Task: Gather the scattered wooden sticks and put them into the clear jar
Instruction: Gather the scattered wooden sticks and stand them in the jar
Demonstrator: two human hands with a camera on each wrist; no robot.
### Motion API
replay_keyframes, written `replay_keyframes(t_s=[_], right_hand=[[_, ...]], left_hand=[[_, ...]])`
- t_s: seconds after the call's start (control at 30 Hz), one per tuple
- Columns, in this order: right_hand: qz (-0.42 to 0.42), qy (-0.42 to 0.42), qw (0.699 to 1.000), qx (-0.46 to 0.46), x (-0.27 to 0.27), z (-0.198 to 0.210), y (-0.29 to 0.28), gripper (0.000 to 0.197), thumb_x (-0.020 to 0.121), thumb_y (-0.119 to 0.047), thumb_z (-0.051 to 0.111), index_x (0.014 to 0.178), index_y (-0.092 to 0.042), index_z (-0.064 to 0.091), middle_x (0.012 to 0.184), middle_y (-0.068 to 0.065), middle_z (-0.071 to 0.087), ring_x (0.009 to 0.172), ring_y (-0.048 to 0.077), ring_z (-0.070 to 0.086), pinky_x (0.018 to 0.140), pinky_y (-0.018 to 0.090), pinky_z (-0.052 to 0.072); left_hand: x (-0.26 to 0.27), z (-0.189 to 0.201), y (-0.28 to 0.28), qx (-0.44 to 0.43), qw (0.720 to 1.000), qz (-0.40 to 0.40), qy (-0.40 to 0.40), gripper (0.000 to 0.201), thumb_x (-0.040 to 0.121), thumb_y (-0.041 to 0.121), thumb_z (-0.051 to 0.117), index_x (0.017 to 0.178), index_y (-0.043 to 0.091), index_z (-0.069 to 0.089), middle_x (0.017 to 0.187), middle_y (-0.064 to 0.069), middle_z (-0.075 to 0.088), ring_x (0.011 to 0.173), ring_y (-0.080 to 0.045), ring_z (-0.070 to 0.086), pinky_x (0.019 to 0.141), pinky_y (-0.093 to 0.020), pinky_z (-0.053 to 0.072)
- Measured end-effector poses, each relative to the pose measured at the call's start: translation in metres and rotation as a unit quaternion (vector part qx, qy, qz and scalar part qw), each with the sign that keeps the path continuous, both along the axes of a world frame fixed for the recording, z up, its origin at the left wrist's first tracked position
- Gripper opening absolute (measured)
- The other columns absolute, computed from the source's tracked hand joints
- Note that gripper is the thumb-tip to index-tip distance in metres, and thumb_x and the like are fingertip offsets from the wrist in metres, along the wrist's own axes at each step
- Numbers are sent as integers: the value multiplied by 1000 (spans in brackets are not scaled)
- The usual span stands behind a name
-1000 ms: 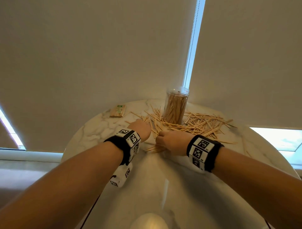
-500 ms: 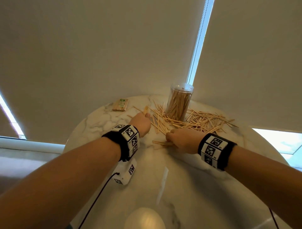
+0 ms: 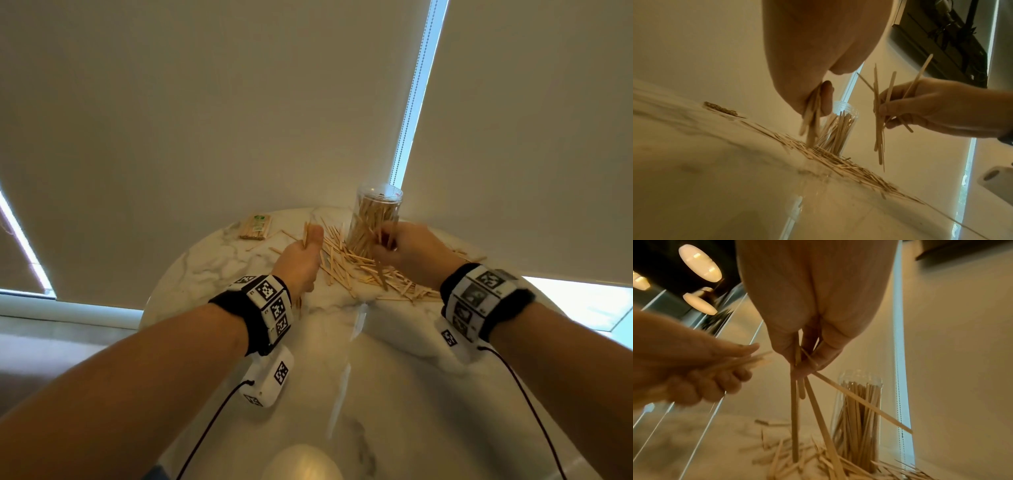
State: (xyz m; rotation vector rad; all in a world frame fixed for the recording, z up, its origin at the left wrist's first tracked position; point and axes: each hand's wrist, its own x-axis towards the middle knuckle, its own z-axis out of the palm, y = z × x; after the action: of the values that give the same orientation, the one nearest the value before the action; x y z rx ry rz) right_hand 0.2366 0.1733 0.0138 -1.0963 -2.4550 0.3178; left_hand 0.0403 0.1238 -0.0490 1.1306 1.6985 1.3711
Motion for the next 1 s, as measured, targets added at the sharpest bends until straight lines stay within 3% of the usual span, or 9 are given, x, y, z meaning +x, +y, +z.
replay_keyframes(t_s=[0.1,0.2,0.3,0.43,0.53,0.7,0.77,0.87,1.0], right_hand=[[7,69,997,-38,0,14,2,9,95,-26,63,89,-23,67,75,-6,70,65,5,66,58,13,43],[31,129,988,-81,-3,20,2,10,94,-25,65,95,-18,72,80,-3,75,72,9,71,71,25,54],[53,211,963,-160,-9,19,-3,11,94,-18,66,98,-11,73,84,1,76,75,14,74,72,26,57],[51,239,953,-180,-12,12,-4,11,93,-16,67,97,-9,75,88,5,77,85,20,74,83,36,58],[70,251,942,-211,-12,7,-4,13,94,-12,66,100,-6,75,89,8,76,82,17,72,79,31,57],[82,261,930,-243,-6,3,-5,17,89,-16,73,99,-3,76,95,13,76,94,29,72,89,42,59],[80,270,921,-270,0,0,-4,19,89,-16,73,101,-2,75,99,16,75,97,29,72,90,40,59],[66,316,896,-304,8,-2,-3,20,90,-15,71,103,0,74,98,20,74,88,28,70,90,38,58],[19,329,903,-277,10,1,-9,37,104,-30,51,96,2,69,77,11,70,67,23,62,67,35,57]], left_hand=[[16,9,-6,56,993,-102,2,80,62,92,52,86,17,42,68,6,42,55,-10,36,51,-27,38],[32,15,-6,67,985,-158,33,84,56,73,79,112,22,44,99,8,58,87,-6,59,75,-30,51],[41,13,5,63,980,-183,42,97,56,52,92,130,20,38,119,8,63,110,-8,63,91,-31,54],[44,10,15,81,982,-148,82,64,69,37,78,121,15,48,102,-3,67,94,-19,67,81,-37,58],[45,10,9,78,983,-126,111,42,89,22,61,126,18,42,102,-1,61,87,-17,61,75,-35,55],[47,17,-3,101,968,-222,62,32,99,8,47,123,28,52,98,-2,61,76,-8,58,64,-25,54],[47,17,-9,61,972,-225,11,22,102,18,46,122,27,53,81,0,53,62,-10,51,59,-30,53],[36,12,-4,13,989,-144,33,25,103,37,44,111,15,53,75,-2,46,54,-11,41,50,-30,43],[23,16,-1,29,995,-79,-60,28,102,43,46,93,17,50,70,0,44,48,-10,36,45,-26,36]])
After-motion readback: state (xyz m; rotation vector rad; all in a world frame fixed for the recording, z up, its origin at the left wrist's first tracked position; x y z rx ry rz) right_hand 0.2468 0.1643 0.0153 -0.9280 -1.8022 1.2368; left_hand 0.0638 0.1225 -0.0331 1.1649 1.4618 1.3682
